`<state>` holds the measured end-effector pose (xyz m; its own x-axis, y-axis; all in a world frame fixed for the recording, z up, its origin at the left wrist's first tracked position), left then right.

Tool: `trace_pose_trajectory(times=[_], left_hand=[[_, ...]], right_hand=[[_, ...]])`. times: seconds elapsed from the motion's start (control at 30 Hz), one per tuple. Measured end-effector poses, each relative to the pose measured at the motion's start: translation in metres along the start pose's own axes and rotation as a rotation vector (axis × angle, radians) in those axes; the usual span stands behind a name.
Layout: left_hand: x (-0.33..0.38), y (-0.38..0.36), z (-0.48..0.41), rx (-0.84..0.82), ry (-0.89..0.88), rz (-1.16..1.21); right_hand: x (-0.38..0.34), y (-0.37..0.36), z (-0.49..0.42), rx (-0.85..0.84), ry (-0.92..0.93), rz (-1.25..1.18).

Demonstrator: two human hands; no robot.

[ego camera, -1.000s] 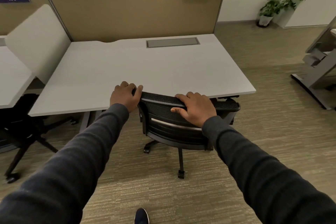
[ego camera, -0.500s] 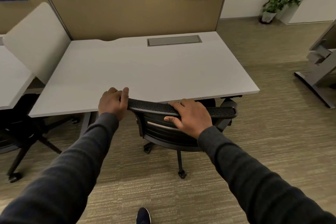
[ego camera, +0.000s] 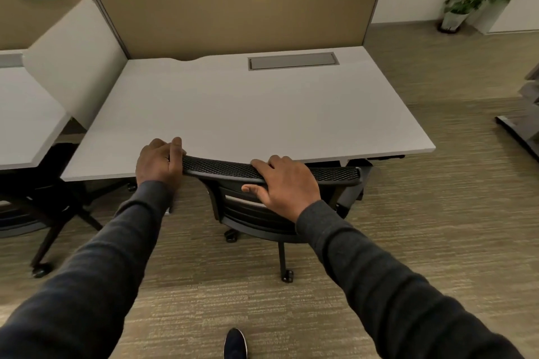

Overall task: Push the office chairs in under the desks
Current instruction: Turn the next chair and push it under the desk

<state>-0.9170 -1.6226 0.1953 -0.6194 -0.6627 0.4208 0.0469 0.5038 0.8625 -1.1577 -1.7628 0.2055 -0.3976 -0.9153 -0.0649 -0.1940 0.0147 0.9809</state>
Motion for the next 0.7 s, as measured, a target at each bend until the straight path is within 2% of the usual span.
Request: trace_pose_trajectory(times=[0.3,0.7], left_hand=[[0.015,0.0,-0.013,0.025,0.044,-0.042],[0.057,-0.012,-0.012,-0.026,-0.005,-0.15]], right_hand=[[0.026,0.003,-0.019,-0.009,0.001,-0.05],[0.065,0.008,-0.011,-0.017,-0.066,-0.107]])
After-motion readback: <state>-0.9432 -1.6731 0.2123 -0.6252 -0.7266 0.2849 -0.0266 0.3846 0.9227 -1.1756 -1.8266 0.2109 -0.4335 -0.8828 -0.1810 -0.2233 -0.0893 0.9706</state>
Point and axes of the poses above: each hand's wrist, its own z-axis away from the middle knuckle, its own y-axis out of the back of the hand, x = y × z, the point moved 6 cm from there along -z, towards the middle knuckle, and after that the axes turned 2 degrees about -z, right-handed, at the moved point
